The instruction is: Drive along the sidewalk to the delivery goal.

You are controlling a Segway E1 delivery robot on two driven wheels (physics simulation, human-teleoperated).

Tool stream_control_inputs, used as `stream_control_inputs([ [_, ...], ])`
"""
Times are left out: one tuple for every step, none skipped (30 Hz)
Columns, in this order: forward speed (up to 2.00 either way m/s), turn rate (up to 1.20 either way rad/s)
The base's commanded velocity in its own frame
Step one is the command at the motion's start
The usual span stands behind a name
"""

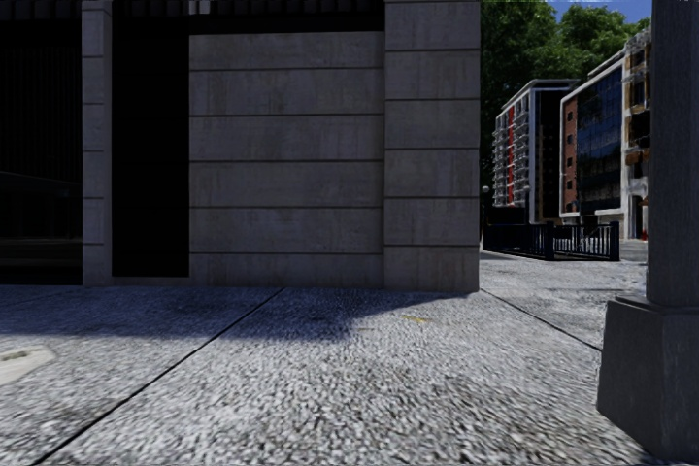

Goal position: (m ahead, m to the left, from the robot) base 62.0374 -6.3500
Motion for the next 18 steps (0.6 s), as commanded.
stream_control_inputs([
  [1.32, 0.00],
  [1.32, 0.00],
  [1.32, 0.00],
  [1.32, 0.00],
  [1.32, 0.00],
  [1.32, 0.00],
  [1.32, 0.00],
  [1.32, 0.00],
  [1.32, 0.00],
  [1.32, 0.00],
  [1.32, 0.00],
  [1.32, 0.00],
  [1.32, 0.00],
  [1.32, 0.00],
  [1.32, 0.00],
  [1.32, 0.00],
  [1.32, 0.00],
  [1.32, 0.00],
])
